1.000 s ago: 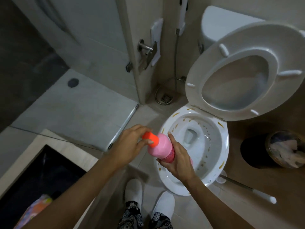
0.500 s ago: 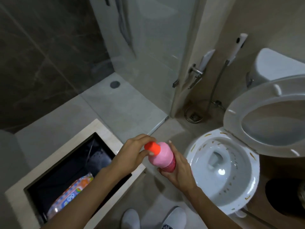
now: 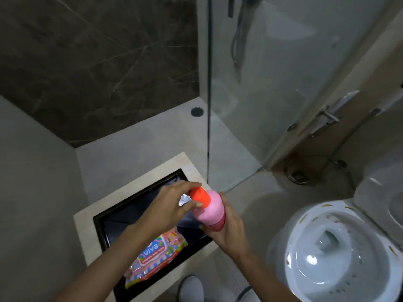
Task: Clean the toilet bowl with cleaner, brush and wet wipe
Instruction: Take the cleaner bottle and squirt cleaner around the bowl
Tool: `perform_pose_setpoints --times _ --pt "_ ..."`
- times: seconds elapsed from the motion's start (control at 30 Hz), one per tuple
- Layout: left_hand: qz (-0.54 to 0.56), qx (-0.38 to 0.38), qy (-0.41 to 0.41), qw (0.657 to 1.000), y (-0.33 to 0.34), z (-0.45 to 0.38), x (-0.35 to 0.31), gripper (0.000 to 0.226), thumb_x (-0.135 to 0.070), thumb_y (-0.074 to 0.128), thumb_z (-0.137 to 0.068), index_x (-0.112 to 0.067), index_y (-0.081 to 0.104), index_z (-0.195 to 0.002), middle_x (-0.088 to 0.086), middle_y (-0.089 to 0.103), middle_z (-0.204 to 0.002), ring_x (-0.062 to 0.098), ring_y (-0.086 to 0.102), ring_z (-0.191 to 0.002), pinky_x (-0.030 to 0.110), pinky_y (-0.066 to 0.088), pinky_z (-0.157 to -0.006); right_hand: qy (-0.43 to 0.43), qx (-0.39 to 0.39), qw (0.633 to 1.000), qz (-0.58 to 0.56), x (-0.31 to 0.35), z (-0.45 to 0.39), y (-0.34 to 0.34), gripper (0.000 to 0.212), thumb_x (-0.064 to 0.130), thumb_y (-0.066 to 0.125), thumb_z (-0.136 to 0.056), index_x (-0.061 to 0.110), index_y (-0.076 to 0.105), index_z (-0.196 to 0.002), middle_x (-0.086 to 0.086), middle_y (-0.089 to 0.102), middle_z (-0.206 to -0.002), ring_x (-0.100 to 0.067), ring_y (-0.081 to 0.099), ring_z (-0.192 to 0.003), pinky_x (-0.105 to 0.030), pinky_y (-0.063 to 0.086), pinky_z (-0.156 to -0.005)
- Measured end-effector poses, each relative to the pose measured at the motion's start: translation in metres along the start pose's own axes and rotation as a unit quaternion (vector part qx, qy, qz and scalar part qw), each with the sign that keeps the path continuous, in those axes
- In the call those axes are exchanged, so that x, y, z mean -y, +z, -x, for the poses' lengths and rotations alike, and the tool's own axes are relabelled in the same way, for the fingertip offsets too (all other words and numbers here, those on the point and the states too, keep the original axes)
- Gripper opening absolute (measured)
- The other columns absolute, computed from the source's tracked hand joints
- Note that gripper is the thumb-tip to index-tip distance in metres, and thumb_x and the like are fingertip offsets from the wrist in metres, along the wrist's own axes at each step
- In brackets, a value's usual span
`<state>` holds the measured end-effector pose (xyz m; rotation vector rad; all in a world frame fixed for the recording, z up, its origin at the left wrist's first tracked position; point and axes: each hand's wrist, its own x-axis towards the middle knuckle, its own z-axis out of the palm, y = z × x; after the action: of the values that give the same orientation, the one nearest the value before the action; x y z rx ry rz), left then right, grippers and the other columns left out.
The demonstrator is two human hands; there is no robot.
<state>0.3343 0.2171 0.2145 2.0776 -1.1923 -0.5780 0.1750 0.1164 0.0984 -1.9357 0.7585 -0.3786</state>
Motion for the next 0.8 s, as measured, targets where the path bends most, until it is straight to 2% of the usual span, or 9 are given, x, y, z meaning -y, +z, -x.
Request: perform_pose_setpoints --times 0.07,0.2,0.47,0.73,0.8 --pt "0.003 -0.018 0.001 1.000 -0.006 0.009 0.016 0.048 -0.033 0.069 -0.079 -0.013 0.063 -0.122 -0.008 0.063 -0.111 -0.006 0.051 -0.101 -0.002 0.032 -0.086 0.011 0.026 1.000 -0.012 0.007 -0.010 0.022 0.098 0.050 0.074 -0.058 0.038 0.026 -0.143 0.009 0.047 -0.144 -0.009 0.051 -0.127 -0.027 0.045 -0.101" --pt "-0.024 -0.034 -0.004 0.999 -0.023 0.015 0.051 0.047 -0.030 0.063 -0.085 -0.011 0.059 -0.128 0.002 0.063 -0.122 0.001 0.052 -0.110 0.000 0.029 -0.095 0.019 0.062 0.998 -0.009 0.018 -0.037 0.064 0.105 0.056 0.074 -0.058 0.032 0.026 -0.148 0.008 0.051 -0.142 -0.013 0.053 -0.126 -0.029 0.046 -0.100" --pt "-0.061 -0.042 0.023 0.997 -0.068 -0.024 0.102 0.039 -0.015 0.069 -0.085 -0.008 0.063 -0.122 0.003 0.065 -0.117 0.005 0.053 -0.104 -0.004 0.027 -0.089 0.018 0.065 0.998 -0.020 0.028 -0.103 0.128 0.107 0.028 0.086 -0.063 0.030 0.024 -0.150 0.004 0.058 -0.132 -0.014 0.058 -0.116 -0.015 0.043 -0.087" --pt "-0.071 -0.040 0.029 0.996 -0.048 -0.048 0.125 0.039 -0.013 0.068 -0.086 -0.012 0.061 -0.125 0.001 0.064 -0.122 0.016 0.059 -0.109 0.001 0.030 -0.092 0.045 0.013 0.998 -0.048 0.011 -0.124 0.146 0.104 0.033 0.088 -0.064 0.027 0.028 -0.149 0.004 0.061 -0.127 -0.015 0.060 -0.112 -0.024 0.050 -0.089" --pt "-0.075 -0.031 0.030 0.996 -0.043 -0.051 0.127 0.041 -0.013 0.068 -0.086 -0.014 0.061 -0.126 0.001 0.063 -0.123 0.016 0.058 -0.110 0.001 0.029 -0.091 0.057 0.007 0.997 -0.058 0.006 -0.123 0.149 0.106 0.033 0.089 -0.063 0.027 0.027 -0.149 0.004 0.061 -0.128 -0.013 0.060 -0.112 -0.020 0.049 -0.089"
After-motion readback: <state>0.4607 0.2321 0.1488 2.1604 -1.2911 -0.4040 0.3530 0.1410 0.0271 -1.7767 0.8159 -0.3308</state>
